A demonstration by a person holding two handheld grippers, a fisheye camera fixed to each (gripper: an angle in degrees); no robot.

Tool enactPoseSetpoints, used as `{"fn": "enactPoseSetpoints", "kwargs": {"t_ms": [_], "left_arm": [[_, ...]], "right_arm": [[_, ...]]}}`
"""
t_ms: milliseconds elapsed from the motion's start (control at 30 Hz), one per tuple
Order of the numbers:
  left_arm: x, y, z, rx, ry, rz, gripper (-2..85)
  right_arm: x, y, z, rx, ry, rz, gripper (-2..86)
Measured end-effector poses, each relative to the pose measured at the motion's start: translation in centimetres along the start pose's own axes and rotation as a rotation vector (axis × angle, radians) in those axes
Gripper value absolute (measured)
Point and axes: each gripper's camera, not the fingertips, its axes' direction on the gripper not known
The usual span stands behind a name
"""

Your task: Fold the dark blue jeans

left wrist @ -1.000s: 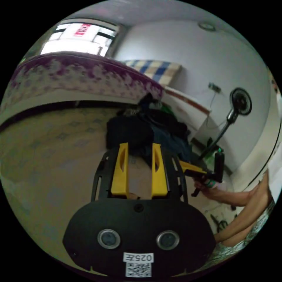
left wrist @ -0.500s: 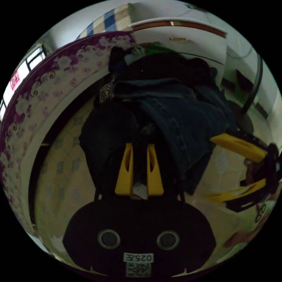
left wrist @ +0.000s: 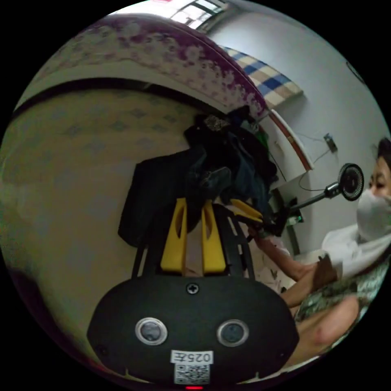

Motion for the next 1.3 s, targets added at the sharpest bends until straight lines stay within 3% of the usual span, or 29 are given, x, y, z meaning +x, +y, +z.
{"fn": "enactPoseSetpoints", "kwargs": {"t_ms": [100,200,433,600,733,833,933,1033,1133,1200,1300], "left_arm": [[-5.8,11.3,-7.6,0.114,0.089,-0.238,3.9],[-7.9,17.9,-12.8,0.196,0.047,-0.316,3.9],[-9.3,21.6,-21.6,0.339,0.103,-0.455,3.5],[-9.8,18.9,-28.8,0.325,0.173,-0.456,2.8],[-9.2,18.1,-32.7,0.336,0.199,-0.433,2.2],[-8.1,17.8,-35.8,0.357,0.175,-0.419,2.1],[-8.0,17.8,-39.2,0.423,0.225,-0.453,2.4],[-7.9,18.8,-44.4,0.692,0.373,-0.472,3.3],[-5.1,19.3,-50.3,0.942,0.457,-0.375,5.1],[-2.3,21.3,-55.5,1.092,0.352,-0.399,7.6],[2.1,22.2,-60.9,1.031,0.142,-0.319,7.7]], "right_arm": [[-4.4,-0.2,3.3,-0.137,-0.262,-0.073,17.1],[-9.5,-2.1,5.9,-0.121,-0.394,-0.143,18.0],[-23.1,-7.9,11.1,-0.264,-0.513,-0.58,16.1],[-26.1,-11.6,10.7,-0.323,-0.588,-0.542,15.2],[-28.1,-12.6,12.3,-0.243,-0.642,-0.466,15.3],[-31.4,-15.1,15.3,-0.302,-0.711,-0.466,9.1],[-32.7,-19.2,15.9,-0.214,-0.791,-0.331,4.4],[-35.4,-26.5,13.4,-0.122,-1.009,-0.265,3.6],[-41.8,-35.5,7.0,0.019,-1.213,-0.401,3.3],[-46.7,-42.4,0.3,0.143,-1.368,-0.505,3.4],[-50.8,-48.8,-7.7,0.242,-1.335,-0.709,3.7]]}}
